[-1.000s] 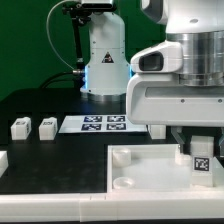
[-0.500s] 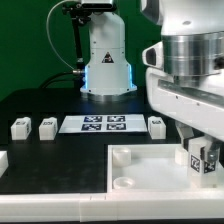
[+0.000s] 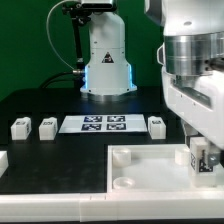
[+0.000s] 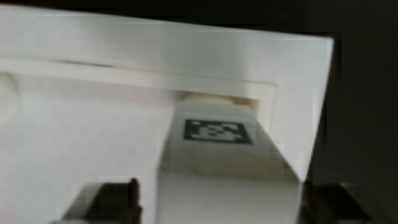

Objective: Assemble one leg

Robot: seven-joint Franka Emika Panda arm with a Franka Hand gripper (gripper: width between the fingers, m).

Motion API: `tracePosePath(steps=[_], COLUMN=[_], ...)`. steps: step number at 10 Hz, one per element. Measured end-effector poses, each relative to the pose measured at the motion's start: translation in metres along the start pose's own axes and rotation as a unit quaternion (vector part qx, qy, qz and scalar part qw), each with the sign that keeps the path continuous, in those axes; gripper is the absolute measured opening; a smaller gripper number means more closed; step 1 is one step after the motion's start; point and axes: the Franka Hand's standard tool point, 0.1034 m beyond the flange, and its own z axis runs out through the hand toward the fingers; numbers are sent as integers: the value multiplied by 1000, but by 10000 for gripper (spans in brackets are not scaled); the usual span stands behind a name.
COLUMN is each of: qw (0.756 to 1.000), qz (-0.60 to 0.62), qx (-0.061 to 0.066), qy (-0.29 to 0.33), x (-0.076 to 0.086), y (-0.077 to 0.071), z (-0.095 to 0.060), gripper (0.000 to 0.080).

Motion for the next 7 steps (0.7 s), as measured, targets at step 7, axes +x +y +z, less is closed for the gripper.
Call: tracePosePath(steps=[7], qw=[842], qz=[-538], qx=[-24], qy=[30], x=[-3], y=[-2], z=[1], gripper=[648])
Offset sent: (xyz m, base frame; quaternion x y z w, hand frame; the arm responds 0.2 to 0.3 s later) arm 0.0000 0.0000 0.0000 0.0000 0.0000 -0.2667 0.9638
